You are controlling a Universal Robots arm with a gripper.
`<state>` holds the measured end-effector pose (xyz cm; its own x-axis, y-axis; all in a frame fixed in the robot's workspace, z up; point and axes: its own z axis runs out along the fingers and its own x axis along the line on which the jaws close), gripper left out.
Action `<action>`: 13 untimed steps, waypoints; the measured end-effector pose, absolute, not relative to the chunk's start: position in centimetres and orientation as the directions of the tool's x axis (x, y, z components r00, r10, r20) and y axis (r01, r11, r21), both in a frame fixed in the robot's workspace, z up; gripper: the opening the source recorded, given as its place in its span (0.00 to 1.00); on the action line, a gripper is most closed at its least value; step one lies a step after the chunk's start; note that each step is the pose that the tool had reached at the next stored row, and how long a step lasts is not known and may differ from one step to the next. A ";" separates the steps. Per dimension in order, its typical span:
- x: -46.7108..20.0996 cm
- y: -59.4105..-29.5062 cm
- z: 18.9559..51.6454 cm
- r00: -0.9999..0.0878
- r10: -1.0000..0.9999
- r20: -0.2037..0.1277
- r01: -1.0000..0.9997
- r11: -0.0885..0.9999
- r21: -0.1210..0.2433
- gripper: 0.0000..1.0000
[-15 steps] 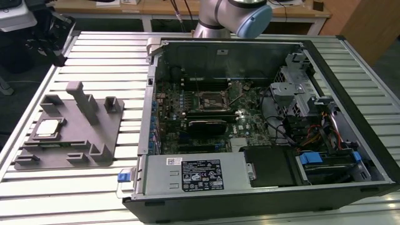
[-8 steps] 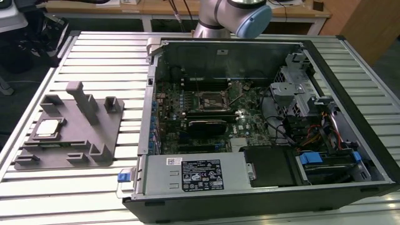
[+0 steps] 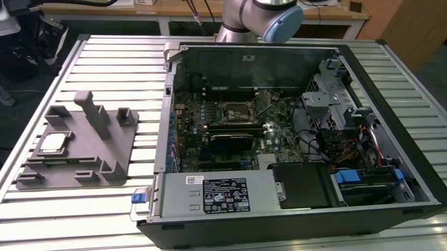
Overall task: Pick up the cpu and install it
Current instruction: 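Reach for the cpu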
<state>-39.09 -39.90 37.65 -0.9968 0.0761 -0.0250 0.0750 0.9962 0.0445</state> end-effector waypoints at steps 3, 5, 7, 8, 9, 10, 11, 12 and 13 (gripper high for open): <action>-39.5 -39.9 37.4 -0.997 0.076 -0.025 0.075 0.996 0.044 0.11; -39.7 -39.9 37.2 -0.997 0.076 -0.025 0.075 0.996 0.045 0.11; -39.9 -39.9 37.1 -0.997 0.076 -0.025 0.075 0.996 0.045 0.11; -40.0 -39.9 37.0 -0.997 0.076 -0.025 0.075 0.996 0.045 0.11; -40.1 -39.9 36.9 -0.997 0.076 -0.025 0.075 0.996 0.044 0.11; -40.1 -39.9 36.8 -0.997 0.076 -0.025 0.075 0.996 0.044 0.11; -40.2 -39.9 36.7 -0.997 0.076 -0.025 0.075 0.996 0.044 0.11; -40.3 -39.9 36.6 -0.997 0.076 -0.025 0.075 0.996 0.044 0.11; -40.4 -39.9 36.5 -0.997 0.076 -0.025 0.075 0.996 0.045 0.11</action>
<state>-40.41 -39.91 36.50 -0.9968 0.0762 -0.0250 0.0750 0.9962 0.0445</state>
